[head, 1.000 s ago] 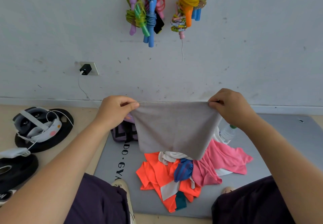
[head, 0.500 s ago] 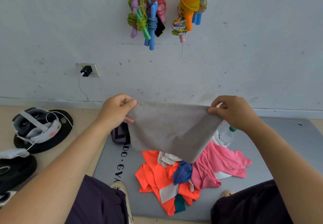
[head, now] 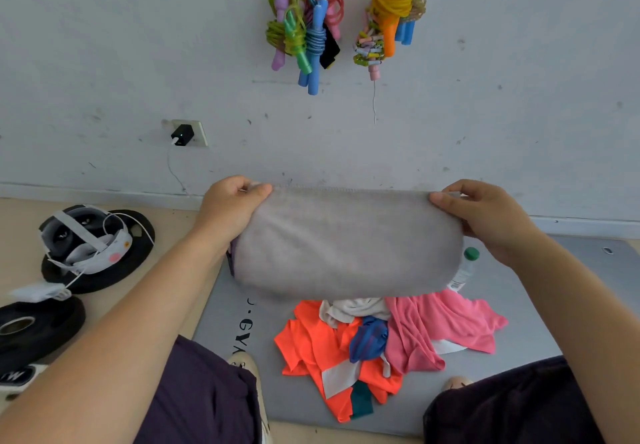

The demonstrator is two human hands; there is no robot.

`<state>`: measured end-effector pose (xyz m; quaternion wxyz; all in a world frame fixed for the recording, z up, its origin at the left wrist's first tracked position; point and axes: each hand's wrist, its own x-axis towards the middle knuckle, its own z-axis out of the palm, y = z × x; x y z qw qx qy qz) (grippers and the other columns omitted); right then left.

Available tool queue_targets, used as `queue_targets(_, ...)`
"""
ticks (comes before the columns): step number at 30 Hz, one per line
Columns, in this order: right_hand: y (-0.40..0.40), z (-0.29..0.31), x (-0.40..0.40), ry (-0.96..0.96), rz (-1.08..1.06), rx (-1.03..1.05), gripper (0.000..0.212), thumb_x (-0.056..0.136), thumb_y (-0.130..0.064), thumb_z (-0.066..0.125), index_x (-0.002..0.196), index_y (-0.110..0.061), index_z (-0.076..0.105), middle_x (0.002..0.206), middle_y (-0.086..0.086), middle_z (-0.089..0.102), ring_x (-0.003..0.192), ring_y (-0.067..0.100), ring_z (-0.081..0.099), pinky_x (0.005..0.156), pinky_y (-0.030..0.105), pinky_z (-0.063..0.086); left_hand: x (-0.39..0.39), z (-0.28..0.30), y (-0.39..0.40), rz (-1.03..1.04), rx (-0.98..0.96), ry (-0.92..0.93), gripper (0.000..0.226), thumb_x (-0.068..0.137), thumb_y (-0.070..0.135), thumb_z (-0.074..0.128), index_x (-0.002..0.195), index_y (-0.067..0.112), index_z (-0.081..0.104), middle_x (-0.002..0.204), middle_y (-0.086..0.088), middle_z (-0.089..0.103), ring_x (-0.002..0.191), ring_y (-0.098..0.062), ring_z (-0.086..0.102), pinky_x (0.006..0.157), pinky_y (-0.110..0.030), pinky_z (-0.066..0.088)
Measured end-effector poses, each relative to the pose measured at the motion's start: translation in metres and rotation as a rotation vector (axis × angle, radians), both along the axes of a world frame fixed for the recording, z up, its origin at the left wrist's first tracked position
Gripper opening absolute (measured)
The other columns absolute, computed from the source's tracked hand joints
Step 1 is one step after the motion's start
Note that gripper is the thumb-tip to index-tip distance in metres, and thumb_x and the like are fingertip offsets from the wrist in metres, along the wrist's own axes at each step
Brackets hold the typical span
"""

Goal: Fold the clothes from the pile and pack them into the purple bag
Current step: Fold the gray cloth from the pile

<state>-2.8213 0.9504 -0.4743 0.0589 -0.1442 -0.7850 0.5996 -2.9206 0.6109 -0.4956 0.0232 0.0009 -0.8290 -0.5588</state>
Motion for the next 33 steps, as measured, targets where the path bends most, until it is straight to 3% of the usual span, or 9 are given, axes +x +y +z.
queue_targets(4, -0.009, -0.002, 0.001, -0.041, 0.023, 0.128, 0.017, 0.082, -0.018, 0.076, 0.082, -0.003, 0.068, 0.072, 0.011, 0.064, 0.060, 0.015, 0.061, 0.052, 0.021, 0.054, 0.005, 0.003, 0.006, -0.055, -0.051, 0.037, 0.018, 0.084, 0.027, 0.075, 0.070, 0.017, 0.070, 0.066, 0.004, 0.070, 0.057, -0.014, 0.063, 0.053, -0.024, 0.049)
queue_targets(8, -0.030, 0.002, 0.006, -0.092, 0.122, 0.121, 0.018, 0.085, -0.010, 0.073, 0.092, -0.002, 0.059, 0.065, 0.020, 0.067, 0.053, 0.026, 0.068, 0.050, 0.026, 0.056, 0.015, 0.006, 0.023, -0.182, 0.006, -0.088, 0.009, 0.085, 0.022, 0.076, 0.082, 0.013, 0.075, 0.073, -0.003, 0.073, 0.049, -0.012, 0.065, 0.044, -0.019, 0.050)
queue_targets(11, -0.050, 0.010, 0.013, -0.104, 0.274, 0.063, 0.014, 0.091, -0.004, 0.063, 0.103, -0.010, 0.057, 0.063, 0.019, 0.065, 0.061, 0.035, 0.072, 0.060, 0.034, 0.061, 0.025, 0.007, 0.040, -0.243, 0.044, -0.137, 0.017, 0.085, 0.021, 0.075, 0.093, 0.005, 0.073, 0.088, -0.014, 0.071, 0.061, -0.022, 0.068, 0.061, -0.032, 0.062)
queue_targets(13, -0.062, 0.015, 0.017, -0.099, 0.376, -0.001, 0.011, 0.093, -0.002, 0.059, 0.102, -0.008, 0.062, 0.067, 0.014, 0.068, 0.069, 0.034, 0.073, 0.070, 0.037, 0.062, 0.034, 0.007, 0.052, -0.247, 0.100, -0.148, 0.023, 0.084, 0.019, 0.076, 0.095, 0.000, 0.069, 0.086, -0.015, 0.068, 0.061, -0.023, 0.068, 0.066, -0.036, 0.061)
queue_targets(17, -0.077, 0.020, 0.021, -0.075, 0.531, -0.048, 0.022, 0.087, 0.002, 0.066, 0.109, -0.001, 0.063, 0.095, 0.015, 0.075, 0.093, 0.028, 0.072, 0.086, 0.036, 0.056, 0.048, 0.012, 0.067, -0.299, 0.239, -0.192, 0.013, 0.082, 0.012, 0.076, 0.087, 0.004, 0.067, 0.078, -0.007, 0.068, 0.058, -0.012, 0.067, 0.053, -0.020, 0.055)
queue_targets(19, -0.082, 0.020, 0.021, -0.036, 0.502, -0.025, 0.023, 0.087, 0.004, 0.065, 0.109, -0.001, 0.064, 0.097, 0.014, 0.075, 0.094, 0.025, 0.072, 0.084, 0.035, 0.055, 0.051, 0.014, 0.069, -0.358, 0.324, -0.221, 0.005, 0.086, 0.008, 0.072, 0.087, 0.005, 0.069, 0.078, -0.007, 0.071, 0.064, -0.012, 0.069, 0.057, -0.019, 0.055)
queue_targets(24, -0.088, 0.018, 0.021, 0.131, 0.328, 0.208, 0.003, 0.087, -0.014, 0.071, 0.084, -0.014, 0.071, 0.061, 0.004, 0.067, 0.050, 0.019, 0.059, 0.055, 0.026, 0.048, 0.057, 0.016, 0.070, -0.487, 0.390, -0.252, 0.013, 0.093, 0.008, 0.061, 0.095, 0.001, 0.072, 0.091, -0.018, 0.073, 0.084, -0.023, 0.071, 0.074, -0.028, 0.059)
queue_targets(27, -0.090, 0.017, 0.020, 0.268, 0.279, 0.402, 0.005, 0.079, -0.019, 0.079, 0.077, -0.020, 0.075, 0.071, 0.009, 0.063, 0.062, 0.020, 0.054, 0.061, 0.030, 0.044, 0.059, 0.015, 0.071, -0.497, 0.390, -0.262, 0.016, 0.094, 0.008, 0.059, 0.100, -0.002, 0.071, 0.106, -0.022, 0.072, 0.089, -0.022, 0.071, 0.076, -0.028, 0.059)
queue_targets(33, -0.090, 0.014, 0.020, 0.395, 0.218, 0.560, 0.014, 0.075, -0.021, 0.082, 0.075, -0.014, 0.070, 0.090, -0.003, 0.052, 0.078, 0.001, 0.053, 0.072, 0.007, 0.038, 0.061, 0.018, 0.067, -0.594, 0.434, -0.289, 0.032, 0.084, 0.022, 0.067, 0.105, -0.002, 0.072, 0.098, -0.015, 0.075, 0.087, -0.017, 0.072, 0.075, -0.025, 0.057)
